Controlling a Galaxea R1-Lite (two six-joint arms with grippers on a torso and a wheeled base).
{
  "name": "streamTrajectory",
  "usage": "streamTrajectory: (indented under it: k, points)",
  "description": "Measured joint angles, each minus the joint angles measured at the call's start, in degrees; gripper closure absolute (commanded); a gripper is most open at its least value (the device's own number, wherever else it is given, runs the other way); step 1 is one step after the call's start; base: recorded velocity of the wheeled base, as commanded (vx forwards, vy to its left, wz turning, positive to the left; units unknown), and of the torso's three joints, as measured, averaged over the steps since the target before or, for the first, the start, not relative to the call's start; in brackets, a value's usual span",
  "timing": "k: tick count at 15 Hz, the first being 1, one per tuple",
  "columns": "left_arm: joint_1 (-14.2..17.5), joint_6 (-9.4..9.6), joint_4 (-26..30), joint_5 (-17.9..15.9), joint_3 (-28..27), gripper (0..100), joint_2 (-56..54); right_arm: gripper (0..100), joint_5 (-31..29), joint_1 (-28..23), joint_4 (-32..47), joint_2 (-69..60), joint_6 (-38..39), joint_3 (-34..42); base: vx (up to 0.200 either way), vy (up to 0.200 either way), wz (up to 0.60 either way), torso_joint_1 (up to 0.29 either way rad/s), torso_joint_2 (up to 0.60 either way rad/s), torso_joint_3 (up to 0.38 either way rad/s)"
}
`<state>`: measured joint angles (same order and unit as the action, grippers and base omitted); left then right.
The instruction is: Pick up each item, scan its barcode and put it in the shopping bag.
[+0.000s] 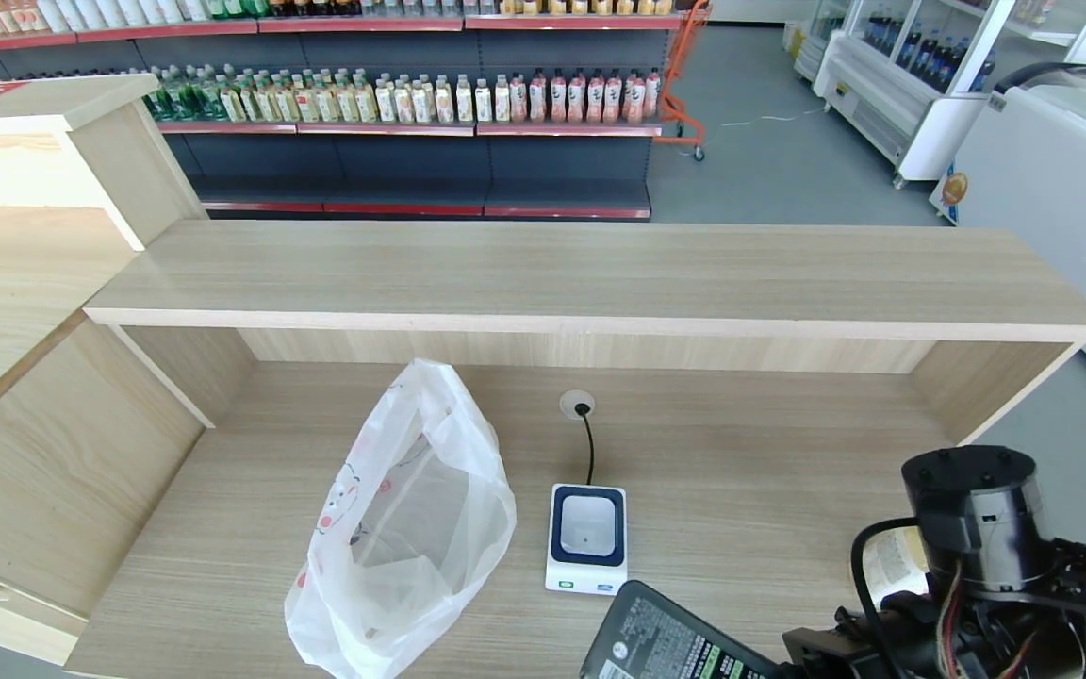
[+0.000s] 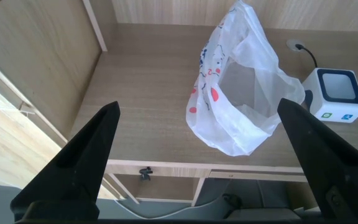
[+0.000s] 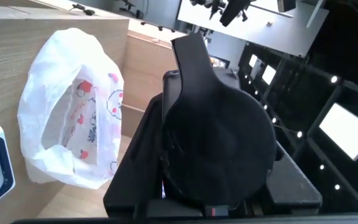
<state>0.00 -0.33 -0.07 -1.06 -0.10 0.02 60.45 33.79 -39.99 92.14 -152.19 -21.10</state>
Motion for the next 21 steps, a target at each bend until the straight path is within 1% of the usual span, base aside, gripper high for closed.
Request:
streamTrajectory:
  k: [3,6,8,9,10,11,12,13,14,15,16,17,19,21]
  points:
    - [0.00,0.01,0.00,0.00,0.00,0,0.00,100,0.00,0.09,0.09,-0.27,0.15,0.00,0.000,0.000,0.00,0.000,0.00,0.000]
    - [0.00,0.00,0.00,0.00,0.00,0,0.00,100,0.00,0.09,2.16,-0.74,0.30,0.00,0.000,0.000,0.00,0.000,0.00,0.000]
    - [0.00,0.01,0.00,0.00,0.00,0,0.00,100,-0.05,-0.12,3.54,-1.12,2.77,-0.43,0.000,0.000,0.00,0.000,0.00,0.000]
    - [0.00,0.00,0.00,0.02,0.00,0,0.00,100,-0.10,-0.41,3.56,-1.29,8.13,-0.98,0.000,0.000,0.00,0.000,0.00,0.000]
    - [0.00,0.01,0.00,0.00,0.00,0,0.00,100,-0.33,-0.72,3.62,-1.57,15.20,-1.50,0.000,0.000,0.00,0.000,0.00,0.000]
    - [0.00,0.01,0.00,0.00,0.00,0,0.00,100,-1.72,-1.22,3.64,-2.39,22.44,-1.96,0.000,0.000,0.00,0.000,0.00,0.000]
    - [0.00,0.01,0.00,0.02,0.00,0,0.00,100,-3.17,-2.18,3.61,-3.68,26.92,-2.29,0.000,0.000,0.00,0.000,0.00,0.000]
    - [0.00,0.01,0.00,0.00,0.00,0,0.00,100,-4.01,-4.22,3.67,-5.36,30.68,-2.51,0.000,0.000,0.00,0.000,0.00,0.000]
    - [0.00,0.01,0.00,0.00,0.00,0,0.00,100,-4.45,-7.80,4.63,-7.05,35.07,-2.57,0.000,0.000,0.00,0.000,0.00,0.000]
    - [0.00,0.00,0.00,0.00,0.00,0,0.00,100,-4.71,-11.31,7.72,-8.55,41.50,-2.32,0.000,0.000,0.00,0.000,0.00,0.000]
    - [0.00,0.00,0.00,0.00,0.00,0,0.00,100,-4.78,-13.70,12.20,-9.95,49.43,-2.16,0.000,0.000,0.00,0.000,0.00,0.000]
    - [0.00,0.00,0.00,0.00,0.00,0,0.00,100,-4.79,-15.86,14.90,-11.30,58.33,-2.49,0.000,0.000,0.00,0.000,0.00,0.000]
    - [0.00,0.00,0.00,0.00,0.00,0,0.00,100,-4.86,-18.91,16.79,-13.40,76.00,-3.17,0.000,0.000,0.00,0.000,0.00,0.000]
    - [0.00,0.01,0.00,0.00,0.00,0,0.00,100,-5.03,-21.20,17.36,-15.07,96.71,-3.89,0.000,0.000,0.00,0.000,0.00,0.000]
